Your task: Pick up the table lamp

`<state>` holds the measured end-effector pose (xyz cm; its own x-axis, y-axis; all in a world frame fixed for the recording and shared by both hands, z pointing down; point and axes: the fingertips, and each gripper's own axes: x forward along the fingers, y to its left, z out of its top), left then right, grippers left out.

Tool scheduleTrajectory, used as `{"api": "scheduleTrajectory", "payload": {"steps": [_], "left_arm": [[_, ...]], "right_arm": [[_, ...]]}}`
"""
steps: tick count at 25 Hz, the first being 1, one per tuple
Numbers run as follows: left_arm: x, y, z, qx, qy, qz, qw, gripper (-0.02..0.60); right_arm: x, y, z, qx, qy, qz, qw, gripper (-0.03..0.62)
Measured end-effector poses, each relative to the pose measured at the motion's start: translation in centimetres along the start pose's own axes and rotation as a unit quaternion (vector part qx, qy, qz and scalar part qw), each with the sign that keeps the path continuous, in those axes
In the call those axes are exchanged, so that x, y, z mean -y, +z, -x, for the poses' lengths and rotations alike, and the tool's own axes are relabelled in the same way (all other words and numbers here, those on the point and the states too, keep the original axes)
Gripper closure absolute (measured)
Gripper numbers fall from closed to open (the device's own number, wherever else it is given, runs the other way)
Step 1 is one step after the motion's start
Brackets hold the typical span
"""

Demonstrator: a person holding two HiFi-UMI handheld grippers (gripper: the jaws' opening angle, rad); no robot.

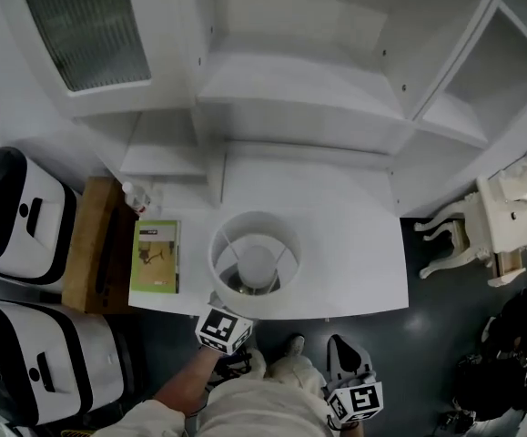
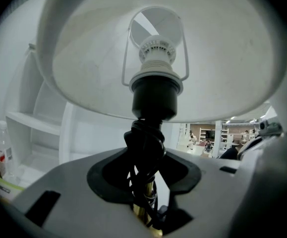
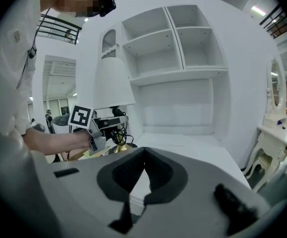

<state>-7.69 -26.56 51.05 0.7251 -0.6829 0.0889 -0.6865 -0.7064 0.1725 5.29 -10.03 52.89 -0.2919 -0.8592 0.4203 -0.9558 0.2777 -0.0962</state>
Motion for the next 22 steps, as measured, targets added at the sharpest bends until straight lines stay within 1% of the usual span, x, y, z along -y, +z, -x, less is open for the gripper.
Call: {"api": "scheduleTrajectory", "payload": {"steps": [5, 10, 17, 22], "left_arm": [[0.6, 2.5, 3.2, 0.012, 0.011, -0.015, 0.9998, 0.413], [2.8, 3.8, 6.3, 0.021, 0.030, -0.024, 0.9990, 0.413], [8.6, 4.5, 9.3, 0.032, 0.045, -0.018, 0.9983, 0.413], [13.0, 3.5, 11.4, 0.045, 0.047, 0.003, 0.9979, 0.413]], "right_arm": [[-1.1, 1.0, -0.6, 0.025, 0.025, 0.013, 0.999, 0.582], [-1.9, 1.7, 0.5, 0.047, 0.052, 0.030, 0.997, 0.582], [-1.0, 1.5, 4.6, 0.068, 0.078, 0.046, 0.994, 0.582], [-0.3, 0.0, 8.2, 0.080, 0.093, 0.041, 0.992, 0.582]]}}
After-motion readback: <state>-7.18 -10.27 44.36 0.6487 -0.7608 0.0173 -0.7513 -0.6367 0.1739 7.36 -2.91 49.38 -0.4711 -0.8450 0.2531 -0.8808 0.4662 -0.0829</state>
